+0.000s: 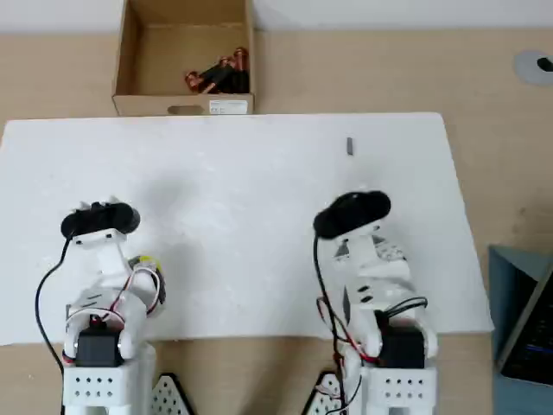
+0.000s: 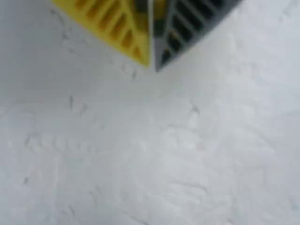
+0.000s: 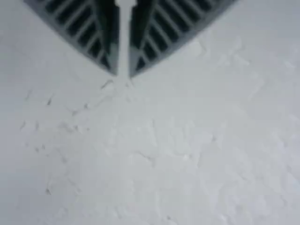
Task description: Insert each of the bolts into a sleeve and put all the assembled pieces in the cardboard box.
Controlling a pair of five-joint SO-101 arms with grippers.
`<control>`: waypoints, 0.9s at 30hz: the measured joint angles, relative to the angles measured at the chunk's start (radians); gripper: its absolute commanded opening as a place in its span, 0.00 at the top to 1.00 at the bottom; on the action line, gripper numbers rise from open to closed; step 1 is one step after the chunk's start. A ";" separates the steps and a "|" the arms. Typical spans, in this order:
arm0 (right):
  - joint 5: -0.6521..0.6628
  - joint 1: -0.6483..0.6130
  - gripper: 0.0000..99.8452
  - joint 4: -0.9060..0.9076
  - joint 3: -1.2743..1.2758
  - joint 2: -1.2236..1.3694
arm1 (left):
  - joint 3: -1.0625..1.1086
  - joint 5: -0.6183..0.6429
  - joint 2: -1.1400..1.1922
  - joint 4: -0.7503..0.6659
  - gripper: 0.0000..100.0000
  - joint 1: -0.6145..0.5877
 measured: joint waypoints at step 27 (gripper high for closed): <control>-0.109 -0.003 0.99 0.000 0.120 -0.014 | 0.000 0.000 0.000 0.000 0.99 0.000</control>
